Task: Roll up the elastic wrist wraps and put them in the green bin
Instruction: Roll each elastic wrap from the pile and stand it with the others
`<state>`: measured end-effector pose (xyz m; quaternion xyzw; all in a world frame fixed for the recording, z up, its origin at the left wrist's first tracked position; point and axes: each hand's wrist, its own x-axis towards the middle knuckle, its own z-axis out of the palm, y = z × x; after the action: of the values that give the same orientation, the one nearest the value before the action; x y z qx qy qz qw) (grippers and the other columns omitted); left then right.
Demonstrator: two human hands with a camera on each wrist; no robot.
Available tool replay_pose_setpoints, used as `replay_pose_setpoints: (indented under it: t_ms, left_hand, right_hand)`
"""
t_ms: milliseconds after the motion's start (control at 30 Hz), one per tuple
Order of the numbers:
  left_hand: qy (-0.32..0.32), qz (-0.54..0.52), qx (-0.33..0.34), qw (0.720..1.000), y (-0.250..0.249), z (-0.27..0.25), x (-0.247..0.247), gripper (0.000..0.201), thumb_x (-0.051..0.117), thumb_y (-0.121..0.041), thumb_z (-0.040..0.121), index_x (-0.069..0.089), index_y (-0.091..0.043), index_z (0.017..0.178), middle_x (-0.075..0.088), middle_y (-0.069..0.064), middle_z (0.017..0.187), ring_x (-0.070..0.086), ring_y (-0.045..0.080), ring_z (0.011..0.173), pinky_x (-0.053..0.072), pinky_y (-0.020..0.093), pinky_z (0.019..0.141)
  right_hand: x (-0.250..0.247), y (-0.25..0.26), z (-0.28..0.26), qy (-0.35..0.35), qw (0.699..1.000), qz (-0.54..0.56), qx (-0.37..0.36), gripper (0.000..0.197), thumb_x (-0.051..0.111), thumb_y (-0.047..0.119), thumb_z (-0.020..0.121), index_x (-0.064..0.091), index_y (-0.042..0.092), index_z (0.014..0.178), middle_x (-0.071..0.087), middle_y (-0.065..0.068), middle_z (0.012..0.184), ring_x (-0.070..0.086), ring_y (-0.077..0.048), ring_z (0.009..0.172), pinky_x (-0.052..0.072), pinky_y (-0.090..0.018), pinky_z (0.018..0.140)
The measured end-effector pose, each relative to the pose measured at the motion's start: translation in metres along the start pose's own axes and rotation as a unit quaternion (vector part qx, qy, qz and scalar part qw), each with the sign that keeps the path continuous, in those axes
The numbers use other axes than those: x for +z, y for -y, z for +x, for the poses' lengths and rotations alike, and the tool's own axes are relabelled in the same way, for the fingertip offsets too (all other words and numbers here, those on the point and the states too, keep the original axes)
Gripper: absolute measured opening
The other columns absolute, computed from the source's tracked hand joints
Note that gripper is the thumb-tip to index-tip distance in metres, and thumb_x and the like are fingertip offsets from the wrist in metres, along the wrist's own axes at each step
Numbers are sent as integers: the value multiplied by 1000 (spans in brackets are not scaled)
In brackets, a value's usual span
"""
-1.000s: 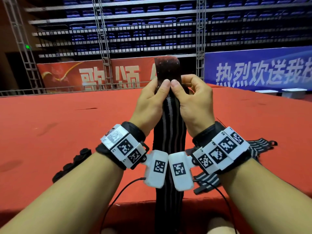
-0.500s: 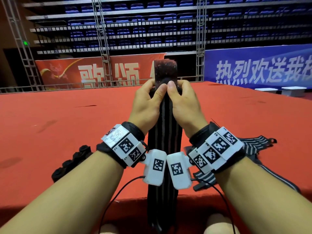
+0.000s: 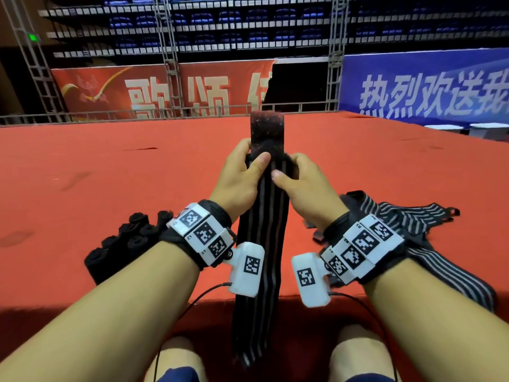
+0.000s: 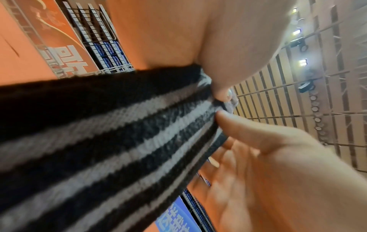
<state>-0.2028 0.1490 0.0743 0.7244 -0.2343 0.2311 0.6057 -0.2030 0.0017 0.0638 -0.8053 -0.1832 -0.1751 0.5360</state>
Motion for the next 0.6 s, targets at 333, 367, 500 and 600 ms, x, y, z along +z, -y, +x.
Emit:
replay_pose_setpoints:
  t_ms: [333,367,500,600]
  left_hand:
    - [-33,-21,-91,995,36,-11,-7,15,60,-17,101,54,-15,115,73,3,95,70,8,83,55,24,75]
    - [-17,-10,-106,994,41,-14,-6,17,60,-19,102,54,-14,116,72,3,100,71,8,87,55,26,79]
    - [-20,18,-143,989,64,-24,0,27,60,-11,99,50,-12,123,68,8,116,68,20,108,54,47,97]
    - [-53,16,-136,989,72,-21,-1,24,58,-9,98,50,-11,120,68,10,113,68,24,106,53,53,96]
  right_hand:
    - [11,-44,3,-55,997,-26,-50,22,60,37,95,69,18,88,72,2,84,67,-18,83,54,-42,80]
    - [13,-47,5,-61,997,-21,-47,20,60,35,96,69,19,89,72,3,84,67,-17,83,55,-42,80]
    - [20,-54,10,-71,997,-6,-32,11,60,24,100,67,22,92,69,8,82,63,-11,66,56,-39,71]
    - [24,-61,12,-35,999,20,-10,9,59,18,100,67,16,100,68,5,84,58,-10,53,54,-37,64]
